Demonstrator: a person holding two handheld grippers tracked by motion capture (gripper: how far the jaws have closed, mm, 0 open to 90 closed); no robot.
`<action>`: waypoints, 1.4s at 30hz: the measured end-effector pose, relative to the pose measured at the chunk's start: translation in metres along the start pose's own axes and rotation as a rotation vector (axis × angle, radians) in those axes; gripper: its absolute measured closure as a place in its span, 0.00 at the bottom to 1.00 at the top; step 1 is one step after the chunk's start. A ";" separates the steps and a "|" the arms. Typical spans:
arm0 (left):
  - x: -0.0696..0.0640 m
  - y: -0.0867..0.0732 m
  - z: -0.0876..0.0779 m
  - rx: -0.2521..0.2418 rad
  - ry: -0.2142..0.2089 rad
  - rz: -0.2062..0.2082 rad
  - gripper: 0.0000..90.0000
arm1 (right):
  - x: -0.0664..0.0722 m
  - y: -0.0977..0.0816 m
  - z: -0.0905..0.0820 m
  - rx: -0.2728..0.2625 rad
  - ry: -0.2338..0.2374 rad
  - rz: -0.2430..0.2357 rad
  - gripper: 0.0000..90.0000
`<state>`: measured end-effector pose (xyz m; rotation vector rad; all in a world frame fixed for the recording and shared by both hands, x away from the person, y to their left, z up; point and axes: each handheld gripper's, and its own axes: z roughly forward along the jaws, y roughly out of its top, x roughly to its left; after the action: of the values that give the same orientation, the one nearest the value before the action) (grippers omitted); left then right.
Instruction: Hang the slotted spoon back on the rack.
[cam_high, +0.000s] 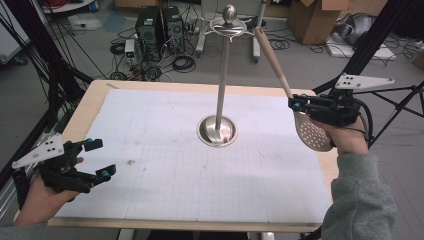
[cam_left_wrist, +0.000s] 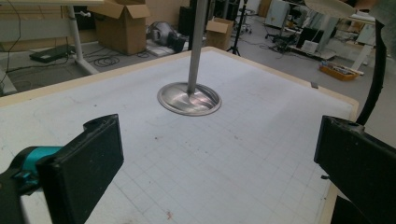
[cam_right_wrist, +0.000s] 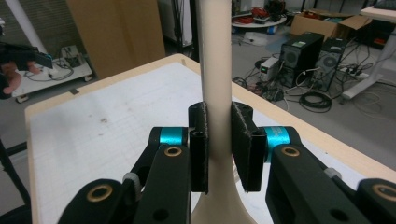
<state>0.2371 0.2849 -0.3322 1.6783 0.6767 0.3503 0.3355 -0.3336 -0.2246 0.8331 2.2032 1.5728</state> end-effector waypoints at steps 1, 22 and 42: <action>0.000 0.000 0.000 0.001 0.000 0.002 0.02 | 0.000 0.000 0.000 -0.002 0.001 -0.001 0.86; 0.001 -0.002 -0.001 0.010 0.006 -0.006 0.02 | 0.000 -0.002 0.010 0.034 0.003 -0.003 0.86; 0.002 -0.004 -0.001 0.016 0.010 -0.009 0.02 | 0.007 -0.002 0.034 0.085 -0.027 -0.022 0.86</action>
<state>0.2367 0.2874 -0.3358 1.6890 0.6956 0.3478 0.3486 -0.3044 -0.2378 0.8464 2.2658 1.4585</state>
